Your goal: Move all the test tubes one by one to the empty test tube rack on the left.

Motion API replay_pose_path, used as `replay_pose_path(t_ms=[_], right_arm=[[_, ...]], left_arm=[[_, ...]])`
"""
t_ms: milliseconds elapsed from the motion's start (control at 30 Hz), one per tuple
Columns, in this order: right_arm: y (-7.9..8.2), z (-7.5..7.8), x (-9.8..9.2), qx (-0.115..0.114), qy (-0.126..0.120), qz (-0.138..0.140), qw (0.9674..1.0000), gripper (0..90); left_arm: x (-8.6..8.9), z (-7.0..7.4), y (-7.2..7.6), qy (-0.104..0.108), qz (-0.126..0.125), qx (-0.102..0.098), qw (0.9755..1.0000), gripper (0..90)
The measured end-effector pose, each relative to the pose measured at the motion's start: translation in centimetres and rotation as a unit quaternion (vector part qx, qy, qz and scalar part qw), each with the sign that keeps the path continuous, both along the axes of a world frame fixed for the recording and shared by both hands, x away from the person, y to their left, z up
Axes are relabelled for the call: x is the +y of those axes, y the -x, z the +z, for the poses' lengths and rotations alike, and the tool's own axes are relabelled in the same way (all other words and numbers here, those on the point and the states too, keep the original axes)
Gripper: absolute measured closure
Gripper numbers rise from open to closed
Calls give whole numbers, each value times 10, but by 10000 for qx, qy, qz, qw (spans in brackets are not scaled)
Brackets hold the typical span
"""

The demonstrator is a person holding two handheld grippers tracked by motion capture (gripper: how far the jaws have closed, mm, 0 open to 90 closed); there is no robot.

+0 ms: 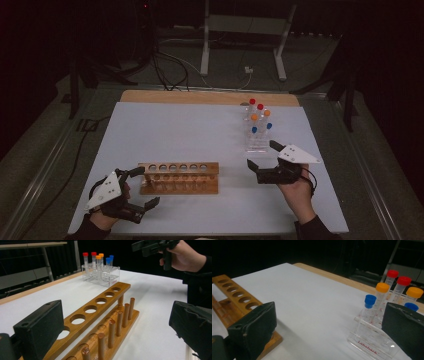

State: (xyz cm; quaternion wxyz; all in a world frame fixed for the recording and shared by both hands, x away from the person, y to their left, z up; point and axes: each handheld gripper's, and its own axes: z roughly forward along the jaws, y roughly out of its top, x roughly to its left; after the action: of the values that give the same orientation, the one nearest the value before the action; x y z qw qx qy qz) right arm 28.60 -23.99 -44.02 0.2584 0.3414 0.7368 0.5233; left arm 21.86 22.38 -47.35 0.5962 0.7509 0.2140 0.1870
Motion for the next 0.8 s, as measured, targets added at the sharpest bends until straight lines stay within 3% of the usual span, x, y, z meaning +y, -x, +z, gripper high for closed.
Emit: replay_pose_path(t_ms=[333, 467, 633, 733, 800], right_arm=[[-36, -3, -2, 333, 27, -402, 9986, 0], [-51, -9, -1, 456, -185, -696, 9964, 0], [-61, -15, 1, 486, -179, -774, 9957, 0], [-63, -16, 2, 537, -108, -786, 9954, 50], [-66, -18, 4, 641, -64, -759, 9950, 137]], left_arm=[[0, 0, 0, 9, -16, -2, 10000, 5], [0, 0, 0, 1, -17, 12, 10000, 5], [0, 0, 0, 3, -19, 14, 10000, 5], [0, 0, 0, 19, -22, 4, 10000, 5], [0, 0, 0, 13, -22, 14, 10000, 6]])
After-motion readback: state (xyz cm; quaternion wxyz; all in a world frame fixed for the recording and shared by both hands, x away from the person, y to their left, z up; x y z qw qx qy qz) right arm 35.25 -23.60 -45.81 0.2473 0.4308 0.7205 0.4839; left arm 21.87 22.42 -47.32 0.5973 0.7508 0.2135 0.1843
